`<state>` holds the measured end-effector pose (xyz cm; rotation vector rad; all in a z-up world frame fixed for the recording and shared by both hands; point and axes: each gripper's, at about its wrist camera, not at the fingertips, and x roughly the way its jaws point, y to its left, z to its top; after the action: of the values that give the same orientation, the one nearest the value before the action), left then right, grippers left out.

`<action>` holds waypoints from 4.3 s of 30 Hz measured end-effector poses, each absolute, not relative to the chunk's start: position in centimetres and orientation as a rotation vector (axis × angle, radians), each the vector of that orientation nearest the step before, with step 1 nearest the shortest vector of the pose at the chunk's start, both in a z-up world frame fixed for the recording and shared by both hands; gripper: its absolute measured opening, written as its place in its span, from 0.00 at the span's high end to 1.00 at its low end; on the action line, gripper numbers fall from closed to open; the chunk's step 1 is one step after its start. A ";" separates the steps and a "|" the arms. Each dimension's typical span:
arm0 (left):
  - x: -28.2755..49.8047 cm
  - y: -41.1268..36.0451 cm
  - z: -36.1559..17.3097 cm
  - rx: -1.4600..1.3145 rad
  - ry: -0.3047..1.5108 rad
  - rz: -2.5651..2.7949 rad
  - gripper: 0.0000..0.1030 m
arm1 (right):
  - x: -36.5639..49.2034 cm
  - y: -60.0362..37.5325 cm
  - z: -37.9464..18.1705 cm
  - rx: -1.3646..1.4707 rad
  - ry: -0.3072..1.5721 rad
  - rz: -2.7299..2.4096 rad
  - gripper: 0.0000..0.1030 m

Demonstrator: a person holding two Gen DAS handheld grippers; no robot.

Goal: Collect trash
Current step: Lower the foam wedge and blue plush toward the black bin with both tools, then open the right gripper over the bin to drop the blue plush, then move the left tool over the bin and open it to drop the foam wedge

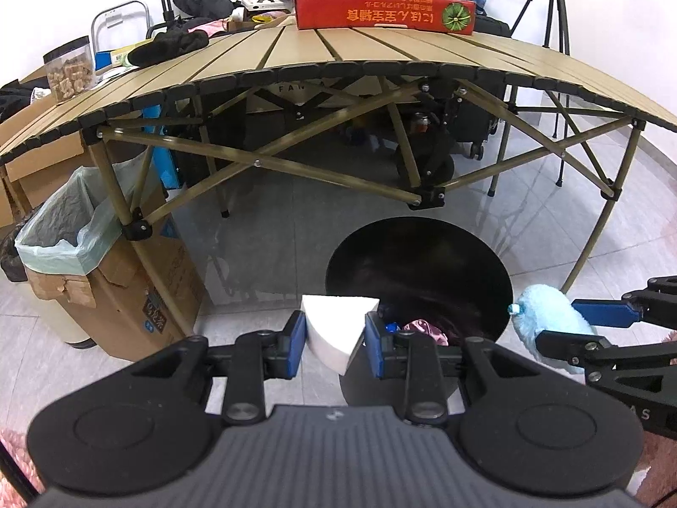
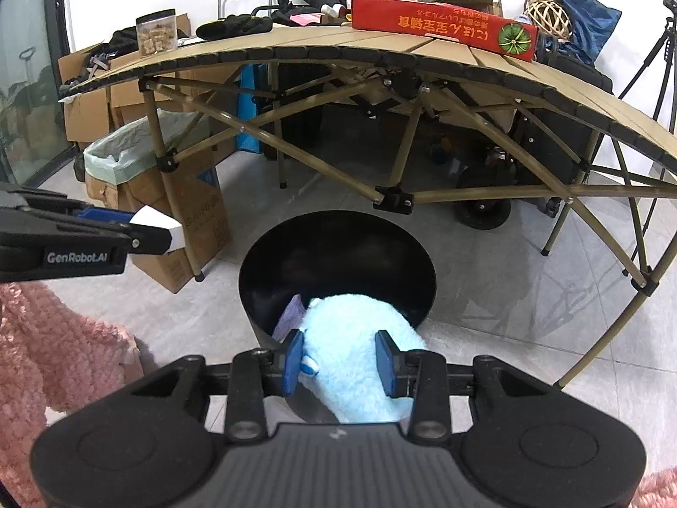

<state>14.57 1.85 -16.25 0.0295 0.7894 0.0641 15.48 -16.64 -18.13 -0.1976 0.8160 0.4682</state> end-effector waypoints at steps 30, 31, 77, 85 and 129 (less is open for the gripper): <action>17.8 4.7 -16.9 -0.051 0.821 0.184 0.70 | 22.5 -11.8 -20.4 -0.229 0.746 0.522 0.66; 17.8 4.7 -16.9 -0.051 0.823 0.185 0.70 | 22.7 -11.6 -20.6 -0.230 0.745 0.523 0.66; 18.4 7.6 -18.4 -0.077 0.914 0.271 0.71 | 26.5 -8.4 -24.4 -0.247 0.897 0.480 0.00; 18.6 7.1 -18.3 -0.073 0.914 0.264 0.71 | 26.6 -8.9 -24.2 -0.251 0.924 0.445 0.00; 25.7 -3.2 -19.9 0.015 0.960 0.032 0.70 | 27.4 -23.1 -15.0 -0.072 0.800 0.119 0.00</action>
<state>25.74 -3.20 -19.91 0.0147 0.9596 0.0317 27.38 -23.11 -14.99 -0.0719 0.8000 0.1186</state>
